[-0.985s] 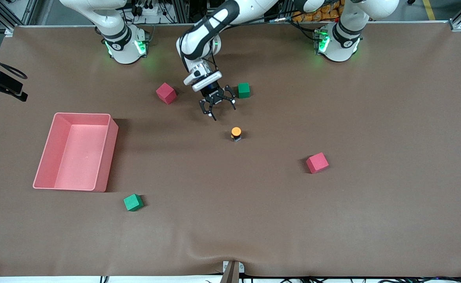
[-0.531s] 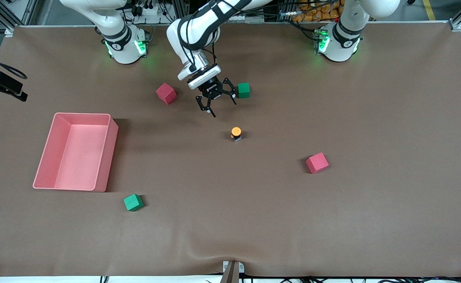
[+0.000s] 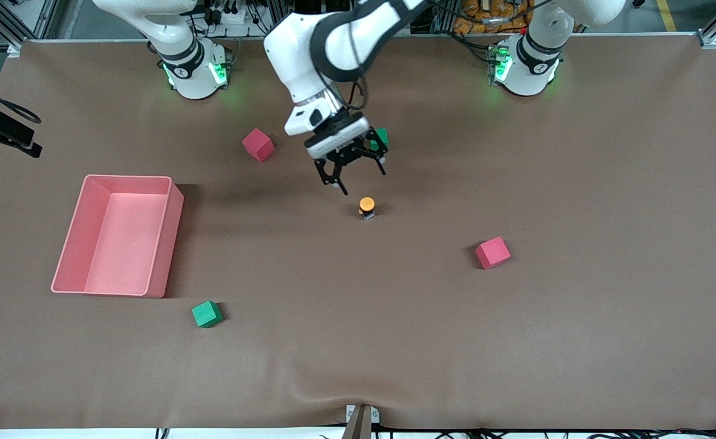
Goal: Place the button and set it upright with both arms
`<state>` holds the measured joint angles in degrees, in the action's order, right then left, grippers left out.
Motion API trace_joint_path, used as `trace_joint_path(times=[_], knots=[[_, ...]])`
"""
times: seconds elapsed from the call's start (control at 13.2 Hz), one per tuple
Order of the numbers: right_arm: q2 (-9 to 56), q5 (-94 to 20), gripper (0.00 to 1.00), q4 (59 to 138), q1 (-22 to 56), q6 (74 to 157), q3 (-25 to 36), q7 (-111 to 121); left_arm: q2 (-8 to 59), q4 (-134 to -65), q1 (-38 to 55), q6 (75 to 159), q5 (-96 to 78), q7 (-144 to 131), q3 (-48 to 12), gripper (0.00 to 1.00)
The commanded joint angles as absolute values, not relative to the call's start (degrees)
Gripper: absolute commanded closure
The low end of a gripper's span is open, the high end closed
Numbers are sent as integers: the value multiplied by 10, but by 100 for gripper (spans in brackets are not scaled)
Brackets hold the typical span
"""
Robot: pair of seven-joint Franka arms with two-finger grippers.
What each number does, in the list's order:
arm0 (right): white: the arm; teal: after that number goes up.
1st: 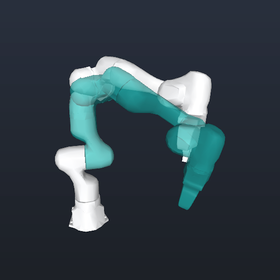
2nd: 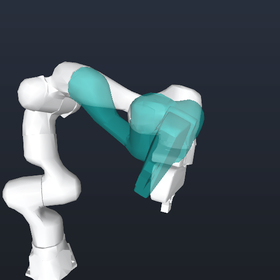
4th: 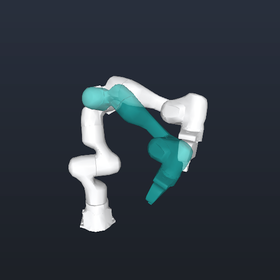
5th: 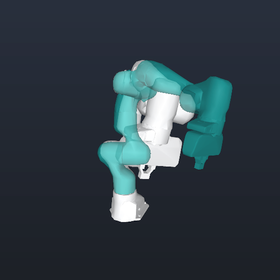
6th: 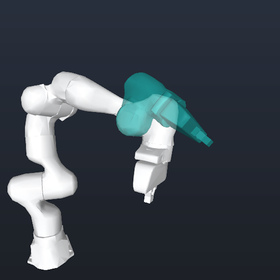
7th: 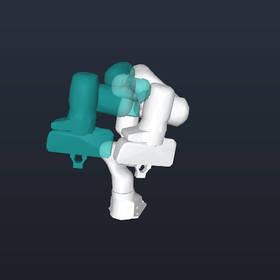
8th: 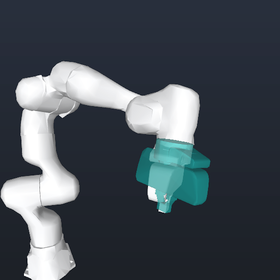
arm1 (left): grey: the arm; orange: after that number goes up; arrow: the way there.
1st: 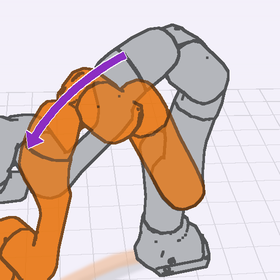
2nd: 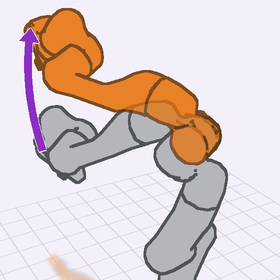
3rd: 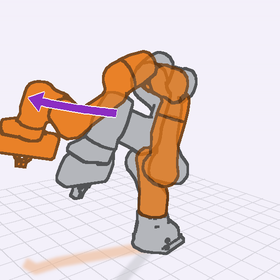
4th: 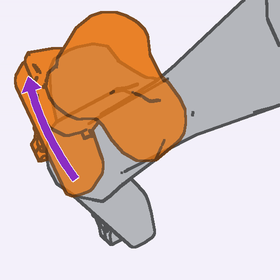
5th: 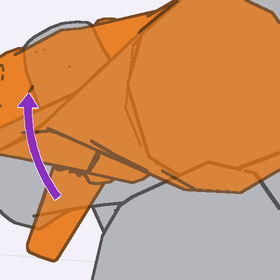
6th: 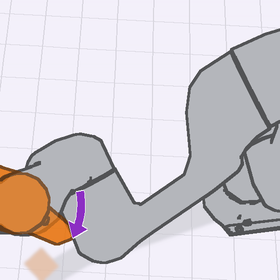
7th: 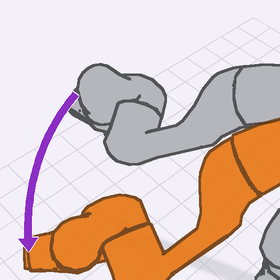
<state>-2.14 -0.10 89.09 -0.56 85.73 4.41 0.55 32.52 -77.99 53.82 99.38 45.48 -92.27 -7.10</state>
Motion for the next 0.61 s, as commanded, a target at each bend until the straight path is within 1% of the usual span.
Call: trace_joint_path(times=[0.0,0.15,0.53], knots=[[-17,-1,0,880,-11,853,41,5,288,-796,491,1034,400,-871,-76,0],[-18,-2,0,880,-9,848,41,4,279,-795,456,1057,370,-827,-76,0],[-18,-2,0,881,-11,844,43,4,244,-797,391,1068,289,-707,-79,0]])
